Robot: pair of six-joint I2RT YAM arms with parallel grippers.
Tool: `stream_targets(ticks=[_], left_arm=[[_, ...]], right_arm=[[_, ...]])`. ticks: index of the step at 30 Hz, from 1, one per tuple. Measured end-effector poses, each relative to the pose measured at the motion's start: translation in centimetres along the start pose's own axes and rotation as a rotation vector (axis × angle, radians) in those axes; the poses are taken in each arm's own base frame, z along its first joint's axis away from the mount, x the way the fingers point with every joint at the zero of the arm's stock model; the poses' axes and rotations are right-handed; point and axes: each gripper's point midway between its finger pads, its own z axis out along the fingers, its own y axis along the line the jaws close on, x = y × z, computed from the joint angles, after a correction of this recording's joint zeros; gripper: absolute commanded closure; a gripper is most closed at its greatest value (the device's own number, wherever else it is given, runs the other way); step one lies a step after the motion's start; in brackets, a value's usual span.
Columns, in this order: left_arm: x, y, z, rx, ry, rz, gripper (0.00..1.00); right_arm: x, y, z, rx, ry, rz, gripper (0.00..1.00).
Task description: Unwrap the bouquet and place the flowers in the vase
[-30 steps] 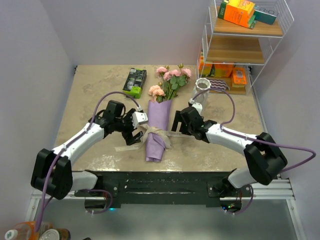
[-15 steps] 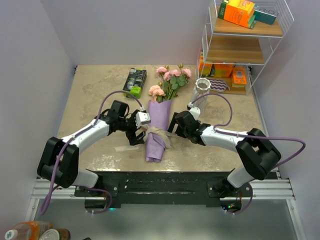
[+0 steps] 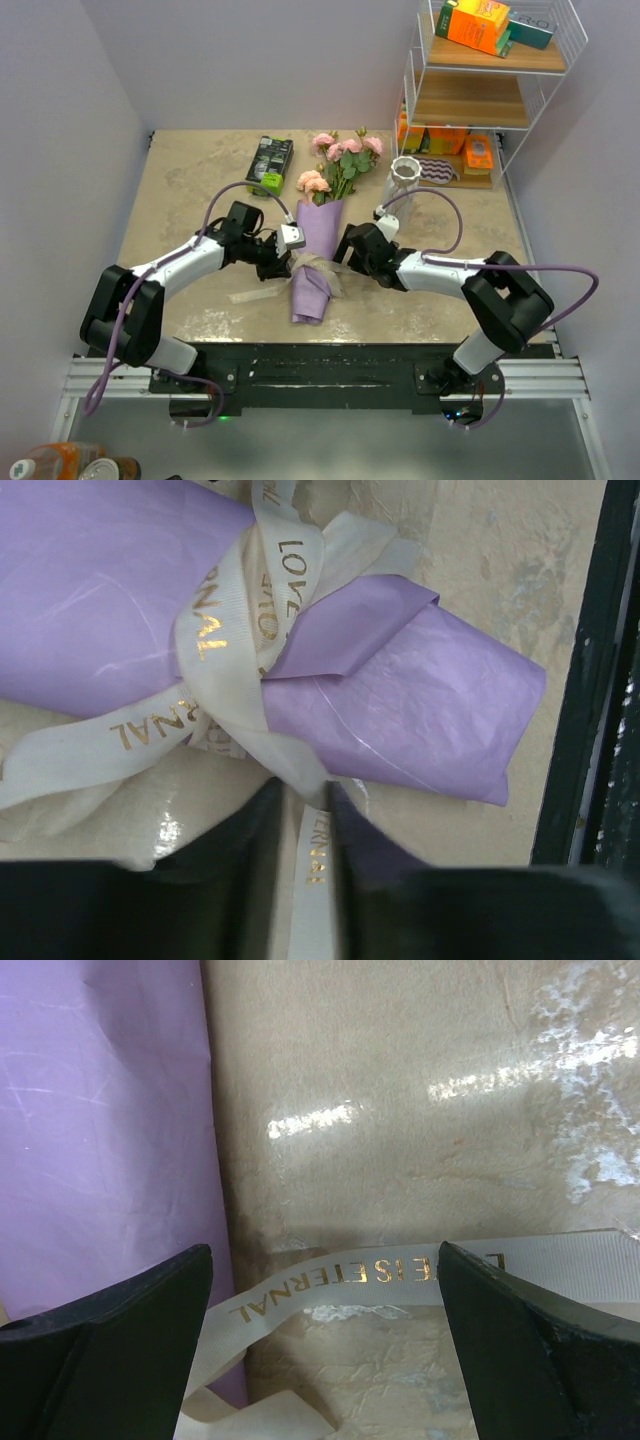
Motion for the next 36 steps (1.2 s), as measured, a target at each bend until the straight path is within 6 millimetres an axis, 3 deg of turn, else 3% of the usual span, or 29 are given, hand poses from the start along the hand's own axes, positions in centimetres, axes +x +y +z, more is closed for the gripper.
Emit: stream_targets(ticks=[1, 8, 15, 19, 24, 28, 36], left_arm=[[-0.1, 0.0, 0.1, -0.003, -0.002, 0.001, 1.00], [-0.6, 0.2, 0.4, -0.020, -0.006, 0.012, 1.00], [-0.8, 0.5, -0.1, -0.050, -0.003, 0.016, 1.00], [-1.5, 0.6, -1.1, -0.082, -0.009, 0.033, 1.00], [-3.5, 1.4, -2.6, -0.146, -0.034, 0.059, 1.00], [-4.9, 2.0, -3.8, -0.191, -0.052, 0.074, 1.00], [-4.1, 2.4, -4.5, -0.227, -0.017, 0.047, 1.00]], right_arm=[[0.0, 0.0, 0.1, 0.000, -0.003, 0.002, 0.03], [0.2, 1.6, 0.7, -0.035, -0.022, 0.006, 0.05], [1.8, 3.3, 0.2, -0.071, -0.014, -0.017, 0.20], [2.3, 2.0, -0.5, -0.061, -0.025, 0.001, 0.26], [2.3, -0.7, -1.8, -0.030, -0.059, 0.056, 0.25], [2.1, -1.6, -2.0, -0.016, -0.086, 0.091, 0.25], [1.7, -1.5, -1.6, -0.017, -0.117, 0.118, 0.22]])
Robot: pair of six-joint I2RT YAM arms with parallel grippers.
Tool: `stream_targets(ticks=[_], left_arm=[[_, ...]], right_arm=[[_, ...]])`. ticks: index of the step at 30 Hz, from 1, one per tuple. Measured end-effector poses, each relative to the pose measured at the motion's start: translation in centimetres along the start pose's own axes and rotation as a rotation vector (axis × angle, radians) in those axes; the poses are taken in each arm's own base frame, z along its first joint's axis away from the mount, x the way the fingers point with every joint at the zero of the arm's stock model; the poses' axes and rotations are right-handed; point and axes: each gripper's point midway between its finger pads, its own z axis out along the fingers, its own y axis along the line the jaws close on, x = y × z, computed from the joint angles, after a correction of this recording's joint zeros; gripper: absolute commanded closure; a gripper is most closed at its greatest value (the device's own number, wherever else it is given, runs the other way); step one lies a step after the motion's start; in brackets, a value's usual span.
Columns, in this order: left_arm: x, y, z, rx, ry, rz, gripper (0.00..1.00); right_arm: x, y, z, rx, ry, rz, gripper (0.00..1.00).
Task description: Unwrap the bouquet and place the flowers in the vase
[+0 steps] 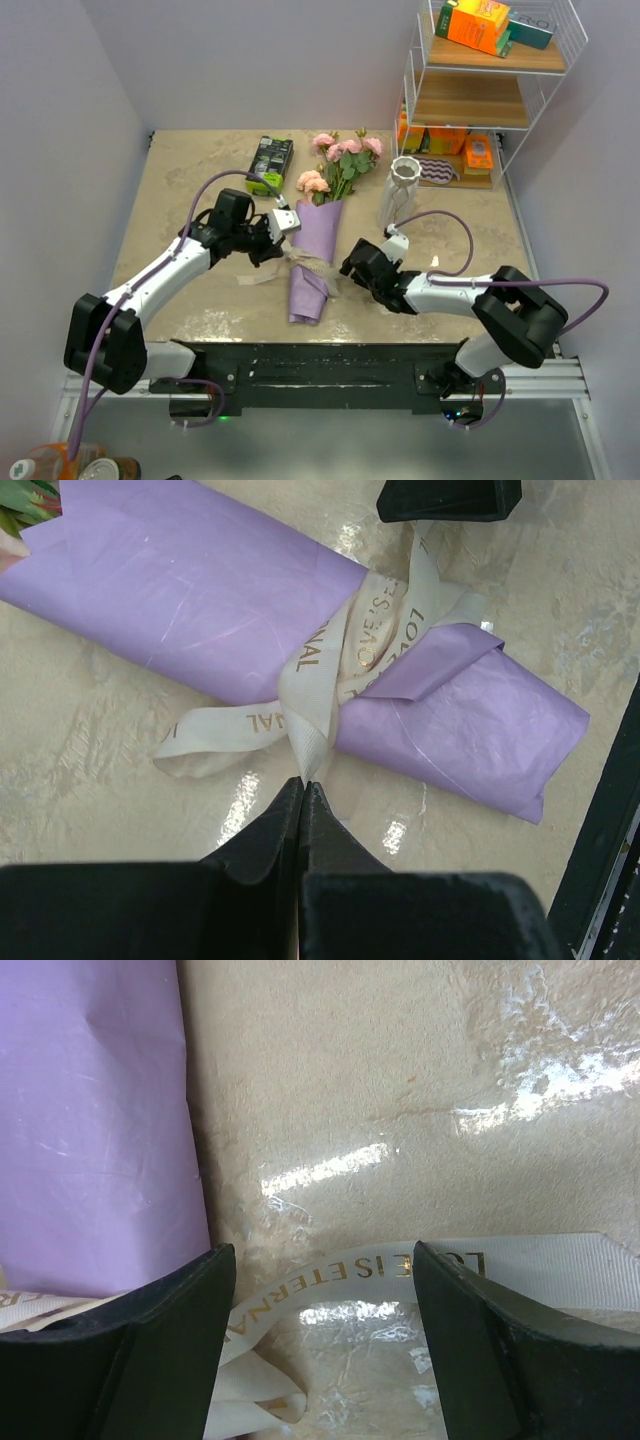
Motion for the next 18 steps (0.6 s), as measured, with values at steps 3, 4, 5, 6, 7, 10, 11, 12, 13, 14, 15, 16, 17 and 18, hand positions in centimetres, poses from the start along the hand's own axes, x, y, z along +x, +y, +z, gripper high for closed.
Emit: stream_targets(ticks=[3, 4, 5, 6, 7, 10, 11, 12, 13, 14, 15, 16, 17, 18], left_arm=[[0.2, -0.1, -0.1, 0.000, 0.008, -0.004, 1.00], [0.2, -0.2, -0.2, 0.000, 0.008, -0.004, 1.00], [0.2, -0.2, -0.2, 0.001, 0.009, -0.005, 1.00], [0.2, -0.2, -0.3, 0.002, 0.009, -0.005, 1.00], [0.2, -0.3, -0.3, 0.003, 0.011, -0.007, 1.00], [0.4, -0.4, -0.3, 0.006, 0.016, -0.010, 1.00], [0.4, -0.4, -0.3, 0.006, 0.017, -0.010, 1.00], [0.4, -0.4, -0.3, 0.007, 0.017, -0.010, 1.00], [0.4, -0.4, -0.3, 0.006, 0.017, -0.010, 1.00], [0.4, -0.4, -0.3, 0.007, 0.017, -0.011, 1.00], [0.4, -0.4, -0.3, 0.007, 0.018, -0.011, 1.00], [0.4, -0.4, -0.3, 0.008, 0.019, -0.012, 1.00], [0.5, -0.5, -0.3, 0.009, 0.021, -0.012, 1.00], [0.5, -0.5, -0.3, 0.009, 0.022, -0.013, 1.00]], right_arm=[[-0.2, 0.3, -0.1, -0.001, 0.000, 0.001, 0.20], [-0.1, 0.2, -0.3, 0.003, 0.009, -0.004, 0.20], [-0.1, 0.0, -0.6, 0.012, 0.017, -0.012, 0.19], [-0.1, -0.3, -0.9, 0.020, 0.027, -0.019, 0.18], [-0.2, -0.3, -1.2, 0.025, 0.036, -0.026, 0.17], [-1.3, 1.5, -2.1, 0.013, 0.050, -0.027, 0.15], [-1.8, 2.6, -2.4, -0.002, 0.051, -0.024, 0.15], [-2.2, 3.8, -2.7, -0.024, 0.052, -0.020, 0.15], [-2.6, 4.9, -2.9, -0.051, 0.049, -0.018, 0.15], [-2.7, 5.8, -3.2, -0.075, 0.047, -0.022, 0.15], [-2.5, 6.3, -3.4, -0.096, 0.051, -0.031, 0.15], [-2.1, 6.4, -3.6, -0.106, 0.059, -0.043, 0.16], [-1.5, 6.5, -3.6, -0.125, 0.077, -0.058, 0.16], [-0.9, 6.4, -3.7, -0.136, 0.096, -0.072, 0.16]])
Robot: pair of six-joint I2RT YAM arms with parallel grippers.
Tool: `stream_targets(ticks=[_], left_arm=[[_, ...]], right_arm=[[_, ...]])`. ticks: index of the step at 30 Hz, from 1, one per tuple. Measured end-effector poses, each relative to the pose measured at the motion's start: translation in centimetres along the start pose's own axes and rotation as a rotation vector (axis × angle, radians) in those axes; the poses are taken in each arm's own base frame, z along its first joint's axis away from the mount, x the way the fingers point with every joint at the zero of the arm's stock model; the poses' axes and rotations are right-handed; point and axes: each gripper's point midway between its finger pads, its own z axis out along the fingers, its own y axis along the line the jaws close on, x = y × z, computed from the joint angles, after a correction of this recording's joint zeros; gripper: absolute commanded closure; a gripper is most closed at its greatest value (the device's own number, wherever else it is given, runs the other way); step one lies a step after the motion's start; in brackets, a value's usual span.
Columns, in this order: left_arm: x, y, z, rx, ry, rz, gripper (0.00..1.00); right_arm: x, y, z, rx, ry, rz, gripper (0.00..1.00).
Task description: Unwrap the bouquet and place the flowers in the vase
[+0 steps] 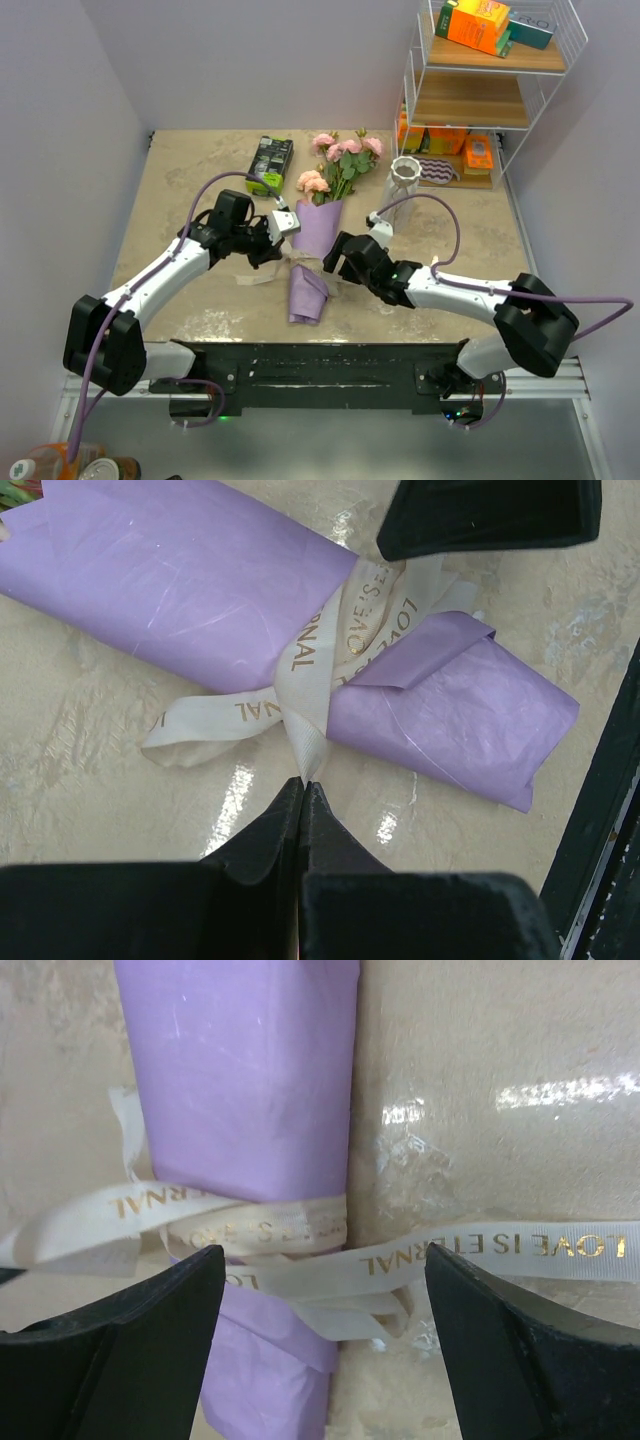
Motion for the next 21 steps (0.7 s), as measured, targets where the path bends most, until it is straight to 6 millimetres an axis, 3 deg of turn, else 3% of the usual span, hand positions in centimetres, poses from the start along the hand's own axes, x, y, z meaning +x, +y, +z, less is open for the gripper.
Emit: stream_targets(ticks=[4, 13, 19, 21], left_arm=[[0.0, 0.1, 0.0, -0.002, 0.001, 0.004, 1.00], [0.1, 0.2, 0.0, -0.010, 0.007, 0.007, 1.00], [0.2, 0.4, -0.1, -0.019, 0.012, 0.011, 1.00], [0.2, 0.4, -0.1, -0.023, 0.012, 0.012, 1.00]], right_arm=[[2.3, -0.4, 0.3, -0.045, 0.069, -0.042, 0.18], [4.1, 0.7, 1.5, -0.106, 0.126, -0.064, 0.23], [5.3, 0.9, 2.3, -0.117, 0.156, -0.076, 0.49], [5.2, 1.2, 2.3, -0.129, 0.151, -0.074, 0.54]])
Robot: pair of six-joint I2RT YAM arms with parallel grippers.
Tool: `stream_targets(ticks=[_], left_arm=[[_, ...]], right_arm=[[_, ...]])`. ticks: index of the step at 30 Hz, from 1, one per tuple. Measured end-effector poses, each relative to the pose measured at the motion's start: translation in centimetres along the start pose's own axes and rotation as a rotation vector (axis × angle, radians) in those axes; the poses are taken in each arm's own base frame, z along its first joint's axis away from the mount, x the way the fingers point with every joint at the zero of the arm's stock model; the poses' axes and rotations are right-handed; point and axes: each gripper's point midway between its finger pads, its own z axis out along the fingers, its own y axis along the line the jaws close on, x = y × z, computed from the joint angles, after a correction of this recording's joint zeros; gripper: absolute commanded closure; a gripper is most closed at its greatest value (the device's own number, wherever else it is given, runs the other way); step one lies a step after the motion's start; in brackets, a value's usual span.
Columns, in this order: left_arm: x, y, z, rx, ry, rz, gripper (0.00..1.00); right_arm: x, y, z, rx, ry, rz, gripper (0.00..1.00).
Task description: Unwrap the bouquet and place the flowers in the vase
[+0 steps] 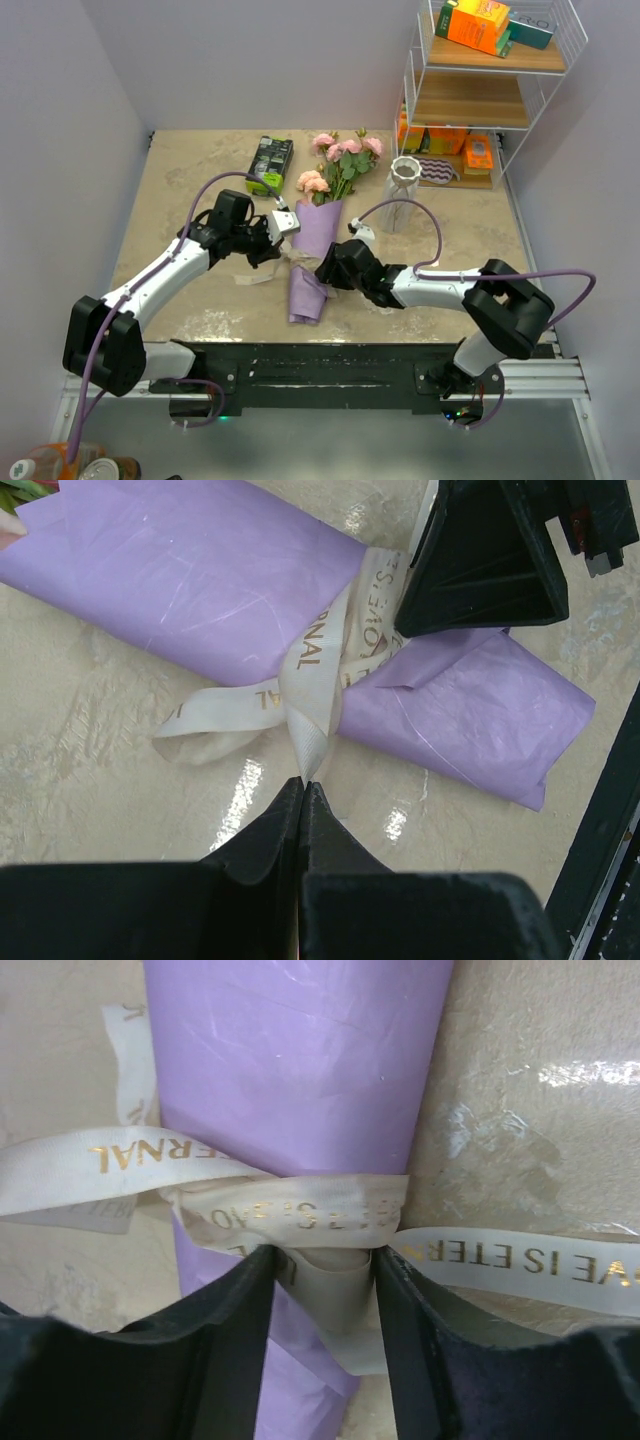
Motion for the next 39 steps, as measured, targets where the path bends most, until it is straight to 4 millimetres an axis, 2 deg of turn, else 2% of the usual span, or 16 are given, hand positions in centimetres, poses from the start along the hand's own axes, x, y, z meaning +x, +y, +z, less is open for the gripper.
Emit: stream_targets(ticks=[5, 10, 13, 14, 16, 21, 22, 26, 27, 29, 35, 39], left_arm=[[0.1, 0.1, 0.0, -0.006, 0.002, 0.014, 1.00], [0.1, 0.2, 0.0, -0.008, 0.004, 0.015, 1.00], [0.1, 0.3, 0.0, -0.012, 0.007, 0.016, 1.00], [0.2, 0.3, 0.0, -0.013, 0.008, 0.016, 1.00], [0.2, 0.3, -0.1, -0.016, 0.009, 0.016, 1.00], [0.2, 0.4, -0.1, -0.022, 0.013, 0.018, 1.00], [0.3, 0.4, -0.1, -0.022, 0.013, 0.019, 1.00], [0.3, 0.5, -0.1, -0.023, 0.014, 0.019, 1.00], [0.3, 0.5, -0.1, -0.023, 0.014, 0.020, 1.00], [0.3, 0.4, -0.1, -0.022, 0.014, 0.020, 1.00], [0.3, 0.5, -0.1, -0.025, 0.017, 0.023, 1.00], [0.3, 0.5, -0.1, -0.025, 0.016, 0.023, 1.00]], right_arm=[[-0.7, 1.0, -0.6, -0.029, -0.022, -0.009, 0.51], [-3.0, 4.0, -2.1, -0.091, -0.071, -0.032, 0.53], [-4.2, 5.4, -3.0, -0.124, -0.107, -0.036, 0.64], [-4.3, 5.5, -3.2, -0.128, -0.111, -0.036, 0.71], [-4.4, 5.4, -3.2, -0.123, -0.112, -0.040, 0.77], [-4.0, 4.8, -3.1, -0.109, -0.104, -0.043, 0.80], [-3.9, 4.7, -3.1, -0.106, -0.101, -0.044, 0.78], [-3.7, 4.6, -3.1, -0.104, -0.094, -0.045, 0.34], [-3.7, 4.5, -3.1, -0.102, -0.093, -0.049, 0.31], [-3.6, 4.3, -3.1, -0.094, -0.090, -0.065, 0.27], [-2.8, 2.2, -4.0, -0.045, -0.083, -0.116, 0.27], [-1.9, 1.5, -3.6, -0.027, -0.061, -0.133, 0.27]])
